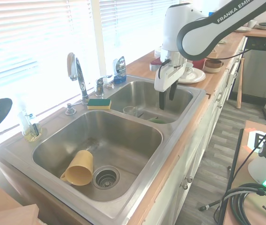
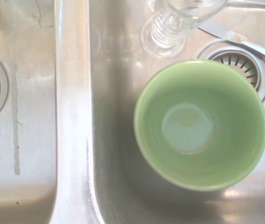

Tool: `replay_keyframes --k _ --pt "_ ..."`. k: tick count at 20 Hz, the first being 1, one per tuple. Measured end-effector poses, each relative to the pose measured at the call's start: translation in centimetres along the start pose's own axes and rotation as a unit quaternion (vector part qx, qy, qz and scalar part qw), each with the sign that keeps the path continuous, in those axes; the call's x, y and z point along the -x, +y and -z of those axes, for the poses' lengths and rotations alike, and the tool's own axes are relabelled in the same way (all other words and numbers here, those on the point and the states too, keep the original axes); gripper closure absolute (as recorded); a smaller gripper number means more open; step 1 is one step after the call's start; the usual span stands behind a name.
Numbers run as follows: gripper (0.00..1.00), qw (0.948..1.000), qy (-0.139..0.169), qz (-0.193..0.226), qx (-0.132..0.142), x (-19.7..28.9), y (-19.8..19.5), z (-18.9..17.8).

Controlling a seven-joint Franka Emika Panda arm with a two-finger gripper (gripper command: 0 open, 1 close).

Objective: Turn on the faucet

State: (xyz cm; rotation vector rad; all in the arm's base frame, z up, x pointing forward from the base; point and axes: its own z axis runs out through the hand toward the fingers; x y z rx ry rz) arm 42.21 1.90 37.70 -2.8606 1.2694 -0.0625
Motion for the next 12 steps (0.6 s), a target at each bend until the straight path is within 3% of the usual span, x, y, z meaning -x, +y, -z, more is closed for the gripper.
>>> replay_keyframes --k 4,5,12 --pt "0.00 1.0000 0.000 -0.002 0.000 -0.1 0.1 -0.1" --pt "1.00 1.0000 0.002 -0.004 -0.001 -0.2 0.1 -0.1" --pt "1.00 0.9999 0.002 -0.014 0.001 0.2 1.8 -1.3"
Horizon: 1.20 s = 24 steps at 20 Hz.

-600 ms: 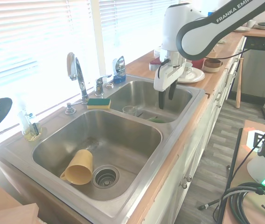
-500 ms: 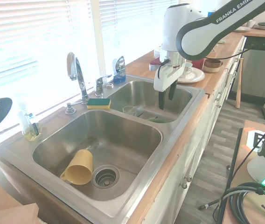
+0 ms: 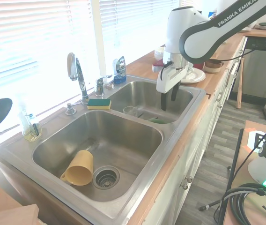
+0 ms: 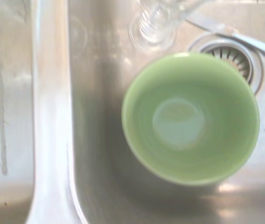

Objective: Turn on the faucet

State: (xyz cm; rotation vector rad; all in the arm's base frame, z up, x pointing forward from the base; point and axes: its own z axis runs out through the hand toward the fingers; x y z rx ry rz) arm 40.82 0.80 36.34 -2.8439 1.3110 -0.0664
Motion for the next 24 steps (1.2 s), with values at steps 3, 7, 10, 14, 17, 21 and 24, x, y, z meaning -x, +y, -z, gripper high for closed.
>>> replay_keyframes --k 3,7,10,14,17,21,24 --pt "1.00 1.0000 0.001 -0.001 0.000 0.6 0.8 -0.4" --pt "1.00 1.0000 0.004 -0.002 -0.003 1.0 1.3 -0.3" --pt "1.00 1.0000 0.005 -0.002 -0.005 1.0 1.3 -0.1" --pt "1.00 1.0000 0.004 -0.003 -0.005 1.0 1.3 -0.1" --pt "1.00 1.0000 0.005 -0.003 -0.007 1.0 1.3 0.0" --pt "1.00 0.9997 0.015 -0.003 -0.019 0.6 0.8 0.7" --pt "1.00 0.9991 0.026 -0.001 -0.033 -0.5 -0.8 1.9"
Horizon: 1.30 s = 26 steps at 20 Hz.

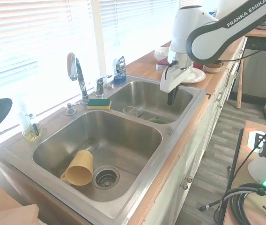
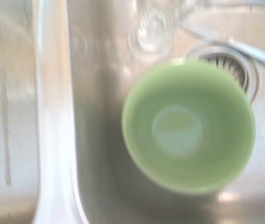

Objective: Turn on the faucet

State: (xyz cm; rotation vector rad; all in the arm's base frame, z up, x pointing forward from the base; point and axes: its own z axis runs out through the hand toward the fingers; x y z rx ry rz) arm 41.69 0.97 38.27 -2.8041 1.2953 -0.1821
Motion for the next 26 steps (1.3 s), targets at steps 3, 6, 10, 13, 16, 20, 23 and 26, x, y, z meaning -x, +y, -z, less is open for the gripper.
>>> replay_keyframes --k 3,6,10,13,16,20,23,26 --pt "1.00 0.9999 0.008 -0.003 -0.012 -2.2 -2.9 0.8" --pt "1.00 0.9997 0.011 -0.012 -0.016 -4.9 -6.1 0.7" --pt "1.00 0.9996 0.009 -0.022 -0.018 -8.7 -9.9 0.1" --pt "1.00 0.9994 0.009 -0.028 -0.016 -11.7 -13.0 0.2" --pt "1.00 0.9993 0.012 -0.034 -0.009 -14.4 -16.1 -0.4" --pt "1.00 0.9990 0.013 -0.042 0.000 -17.3 -19.6 -0.9" --pt "1.00 0.9987 0.014 -0.048 0.006 -18.9 -21.2 -1.1" --pt "1.00 0.9984 0.012 -0.054 0.014 -19.6 -21.6 -1.6"
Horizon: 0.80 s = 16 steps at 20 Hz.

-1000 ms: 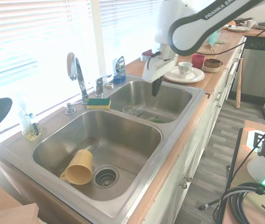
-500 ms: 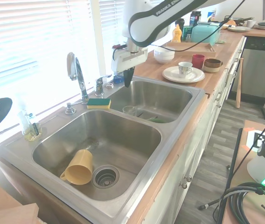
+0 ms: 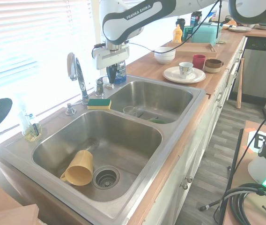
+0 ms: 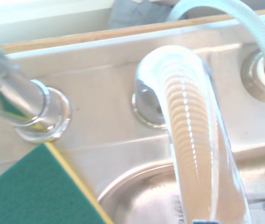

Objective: Turn on the faucet

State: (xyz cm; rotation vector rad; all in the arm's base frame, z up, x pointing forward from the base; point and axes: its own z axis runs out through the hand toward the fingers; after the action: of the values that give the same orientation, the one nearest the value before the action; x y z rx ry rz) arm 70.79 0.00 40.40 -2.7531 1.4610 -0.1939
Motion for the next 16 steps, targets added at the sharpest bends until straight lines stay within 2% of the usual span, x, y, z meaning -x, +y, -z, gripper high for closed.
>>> replay_keyframes --k 3,7,12,16 --pt "1.00 0.9999 0.006 -0.001 -0.009 -0.2 -0.4 0.0" --pt "1.00 0.9984 0.033 -0.006 -0.045 -0.6 -1.2 0.8" --pt "1.00 0.9903 0.084 -0.006 -0.111 -0.7 -1.7 1.9" --pt "1.00 0.9842 0.108 -0.005 -0.141 0.0 -1.0 2.6"
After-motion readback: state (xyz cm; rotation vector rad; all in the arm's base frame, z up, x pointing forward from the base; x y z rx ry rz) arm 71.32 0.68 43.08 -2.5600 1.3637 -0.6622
